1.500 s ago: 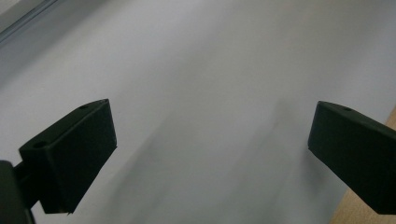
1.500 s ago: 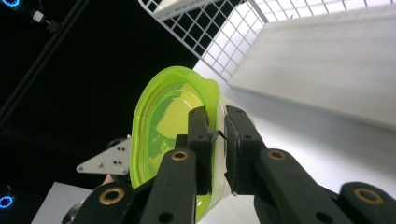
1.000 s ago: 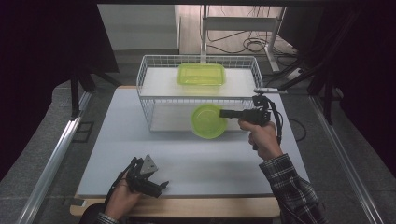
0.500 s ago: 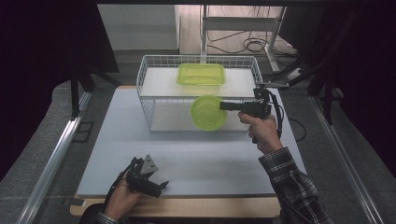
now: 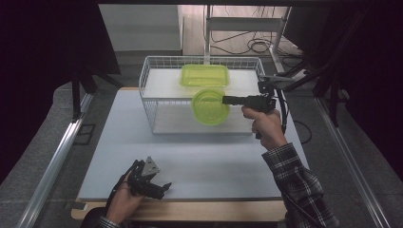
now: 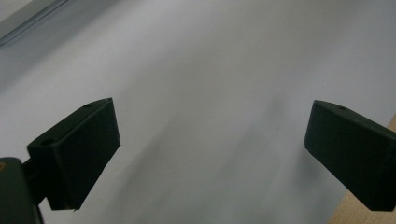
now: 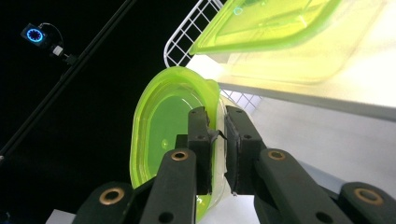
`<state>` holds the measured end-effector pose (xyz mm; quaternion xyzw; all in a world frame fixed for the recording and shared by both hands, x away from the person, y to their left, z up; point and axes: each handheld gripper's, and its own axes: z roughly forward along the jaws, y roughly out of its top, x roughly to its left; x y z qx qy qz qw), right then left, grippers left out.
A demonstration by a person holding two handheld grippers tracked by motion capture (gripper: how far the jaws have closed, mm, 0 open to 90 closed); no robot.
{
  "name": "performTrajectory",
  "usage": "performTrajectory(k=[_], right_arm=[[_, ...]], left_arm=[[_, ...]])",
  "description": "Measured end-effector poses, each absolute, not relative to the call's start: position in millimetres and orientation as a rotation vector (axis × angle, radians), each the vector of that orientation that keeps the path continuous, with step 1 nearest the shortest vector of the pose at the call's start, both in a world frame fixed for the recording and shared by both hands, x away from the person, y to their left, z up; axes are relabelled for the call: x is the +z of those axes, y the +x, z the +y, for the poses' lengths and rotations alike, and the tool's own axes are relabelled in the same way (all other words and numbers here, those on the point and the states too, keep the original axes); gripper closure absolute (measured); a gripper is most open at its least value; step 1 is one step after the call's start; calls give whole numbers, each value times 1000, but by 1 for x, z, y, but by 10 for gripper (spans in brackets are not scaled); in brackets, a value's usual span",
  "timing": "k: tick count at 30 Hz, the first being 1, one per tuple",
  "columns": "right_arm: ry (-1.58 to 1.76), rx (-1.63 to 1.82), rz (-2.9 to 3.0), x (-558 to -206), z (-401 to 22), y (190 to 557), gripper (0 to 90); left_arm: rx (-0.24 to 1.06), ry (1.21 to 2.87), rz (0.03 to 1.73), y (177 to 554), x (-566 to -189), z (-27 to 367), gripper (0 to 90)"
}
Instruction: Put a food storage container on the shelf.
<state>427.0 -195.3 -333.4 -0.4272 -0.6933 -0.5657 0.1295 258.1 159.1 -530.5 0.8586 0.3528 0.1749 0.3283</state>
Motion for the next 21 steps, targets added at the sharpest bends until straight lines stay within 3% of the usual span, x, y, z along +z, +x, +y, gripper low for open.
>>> performTrajectory(k=[21], right_arm=[[-1251, -1716, -2014, -296, -188, 440, 812]], left_arm=[[467, 2250, 919, 258, -530, 161, 35]])
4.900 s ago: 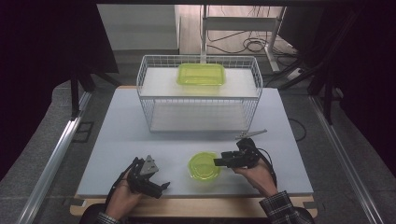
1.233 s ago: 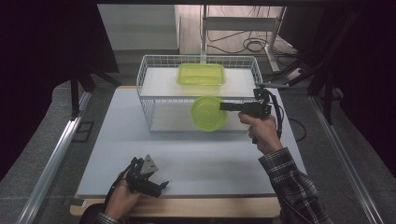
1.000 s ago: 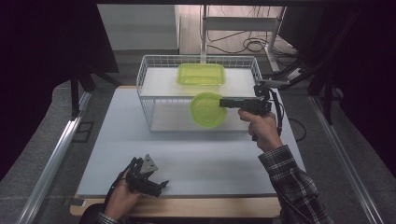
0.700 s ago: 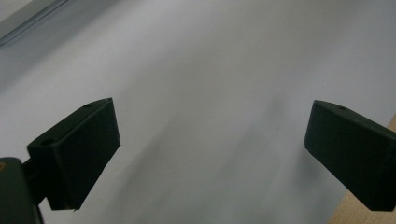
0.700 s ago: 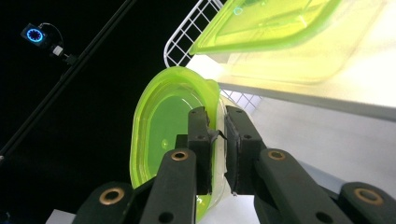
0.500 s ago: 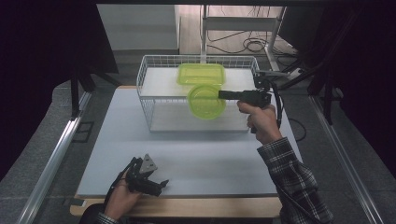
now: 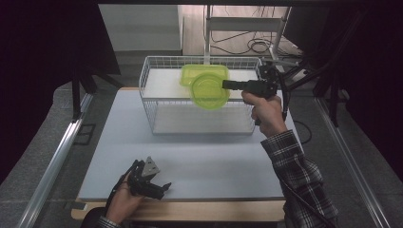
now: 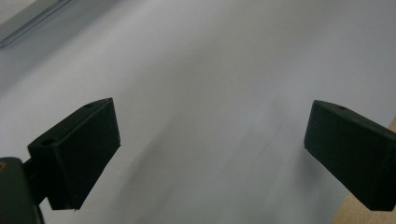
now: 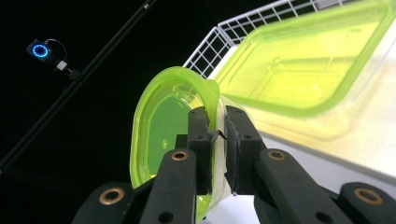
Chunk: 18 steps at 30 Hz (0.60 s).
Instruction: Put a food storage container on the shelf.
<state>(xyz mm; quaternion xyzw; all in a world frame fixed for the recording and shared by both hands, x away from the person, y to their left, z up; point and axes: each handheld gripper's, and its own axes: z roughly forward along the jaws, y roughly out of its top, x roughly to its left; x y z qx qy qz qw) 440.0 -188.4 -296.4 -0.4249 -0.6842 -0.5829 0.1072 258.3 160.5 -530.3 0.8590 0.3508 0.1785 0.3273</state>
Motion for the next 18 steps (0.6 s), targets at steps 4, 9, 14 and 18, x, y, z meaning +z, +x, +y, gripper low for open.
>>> performTrajectory(k=[4, 9, 14, 18], right_arm=[[-1268, -1735, -2019, -289, -188, 444, 813], [-1301, -1753, -2029, -281, -187, 451, 813], [-1330, -1763, -2031, -275, -185, 458, 812], [-1344, -1768, -2033, -271, -181, 463, 813]], left_arm=[[463, 2247, 922, 259, -530, 161, 36], [458, 2246, 925, 259, -531, 161, 36], [458, 2247, 924, 259, -531, 161, 37], [461, 2249, 921, 259, -531, 161, 37]])
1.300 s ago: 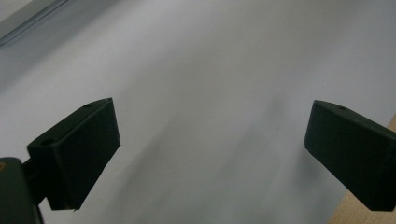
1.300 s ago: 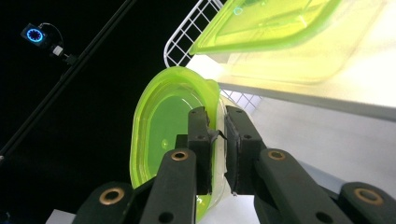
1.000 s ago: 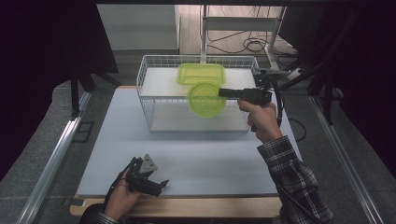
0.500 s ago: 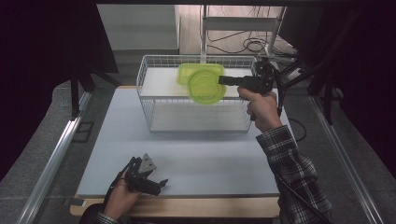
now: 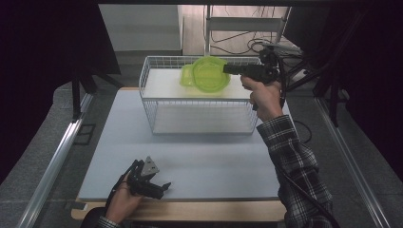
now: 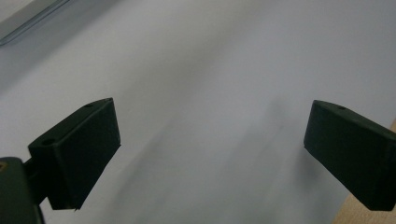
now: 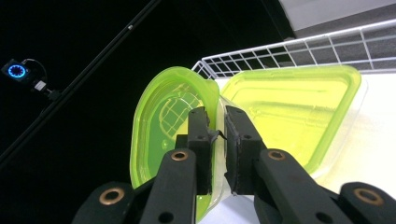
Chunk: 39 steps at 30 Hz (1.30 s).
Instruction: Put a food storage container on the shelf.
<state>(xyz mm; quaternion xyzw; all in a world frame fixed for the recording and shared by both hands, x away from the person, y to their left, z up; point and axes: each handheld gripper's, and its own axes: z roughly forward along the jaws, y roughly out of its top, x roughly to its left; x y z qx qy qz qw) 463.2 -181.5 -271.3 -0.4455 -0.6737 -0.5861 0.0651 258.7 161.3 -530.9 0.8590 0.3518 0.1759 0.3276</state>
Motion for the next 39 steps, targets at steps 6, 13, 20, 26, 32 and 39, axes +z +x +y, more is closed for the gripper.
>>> performTrajectory(k=[6, 13, 20, 26, 32, 39], right_arm=[[-1373, -1779, -2041, -265, -172, 472, 813], [-1422, -1790, -2060, -261, -163, 483, 812], [-1471, -1780, -2062, -264, -159, 493, 812], [-1507, -1770, -2053, -268, -156, 498, 811], [-1592, -1738, -2147, -263, -149, 496, 787], [-1652, -1731, -2193, -263, -145, 499, 734]], left_arm=[[460, 2250, 920, 259, -531, 161, 37], [459, 2250, 920, 259, -531, 162, 37], [457, 2253, 917, 259, -531, 162, 38], [453, 2259, 913, 258, -532, 161, 38], [453, 2268, 907, 258, -532, 160, 39], [454, 2278, 899, 258, -533, 160, 39]])
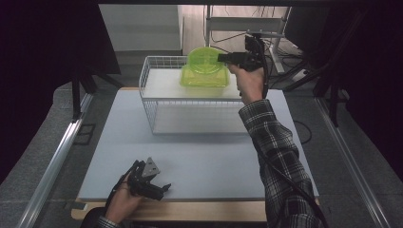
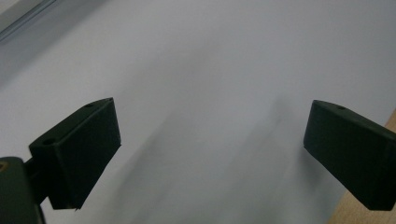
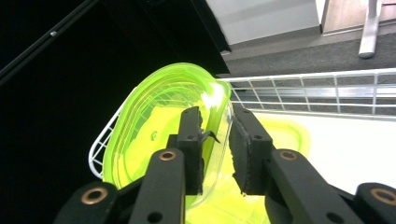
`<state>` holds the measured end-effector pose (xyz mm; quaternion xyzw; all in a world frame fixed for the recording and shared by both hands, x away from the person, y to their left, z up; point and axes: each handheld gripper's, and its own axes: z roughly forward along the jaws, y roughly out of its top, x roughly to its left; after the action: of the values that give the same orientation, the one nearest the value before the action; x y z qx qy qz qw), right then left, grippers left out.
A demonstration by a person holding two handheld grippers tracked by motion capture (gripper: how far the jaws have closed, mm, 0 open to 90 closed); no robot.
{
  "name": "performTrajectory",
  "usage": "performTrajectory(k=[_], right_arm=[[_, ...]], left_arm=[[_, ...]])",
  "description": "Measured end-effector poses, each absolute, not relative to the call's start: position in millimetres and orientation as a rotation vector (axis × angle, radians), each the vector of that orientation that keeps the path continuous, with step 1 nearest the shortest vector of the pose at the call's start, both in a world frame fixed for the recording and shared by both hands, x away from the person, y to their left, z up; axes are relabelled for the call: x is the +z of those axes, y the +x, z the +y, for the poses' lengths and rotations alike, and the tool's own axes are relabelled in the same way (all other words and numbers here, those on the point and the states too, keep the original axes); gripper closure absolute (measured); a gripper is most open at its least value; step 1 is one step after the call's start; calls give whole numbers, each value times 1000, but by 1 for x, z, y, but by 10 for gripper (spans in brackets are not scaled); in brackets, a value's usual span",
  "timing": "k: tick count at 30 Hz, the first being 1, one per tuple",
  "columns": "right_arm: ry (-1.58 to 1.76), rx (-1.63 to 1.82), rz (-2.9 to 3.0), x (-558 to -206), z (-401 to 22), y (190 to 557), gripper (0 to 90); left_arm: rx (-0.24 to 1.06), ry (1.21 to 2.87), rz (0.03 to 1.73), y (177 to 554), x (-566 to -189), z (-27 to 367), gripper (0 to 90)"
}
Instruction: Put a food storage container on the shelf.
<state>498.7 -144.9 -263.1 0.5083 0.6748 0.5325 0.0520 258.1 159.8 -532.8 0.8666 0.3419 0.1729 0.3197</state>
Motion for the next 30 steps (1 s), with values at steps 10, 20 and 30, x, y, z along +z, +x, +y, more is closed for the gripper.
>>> performTrajectory(k=[10, 20, 30], right_arm=[[1562, 1617, 2060, -269, -147, 506, 691], [1479, 1672, 2103, -264, -154, 498, 559], [1380, 1674, 2162, -267, -160, 483, 459]], left_arm=[[455, 2290, 890, 258, -533, 159, 40], [457, 2284, 895, 258, -533, 159, 40], [456, 2281, 899, 258, -533, 159, 40]])
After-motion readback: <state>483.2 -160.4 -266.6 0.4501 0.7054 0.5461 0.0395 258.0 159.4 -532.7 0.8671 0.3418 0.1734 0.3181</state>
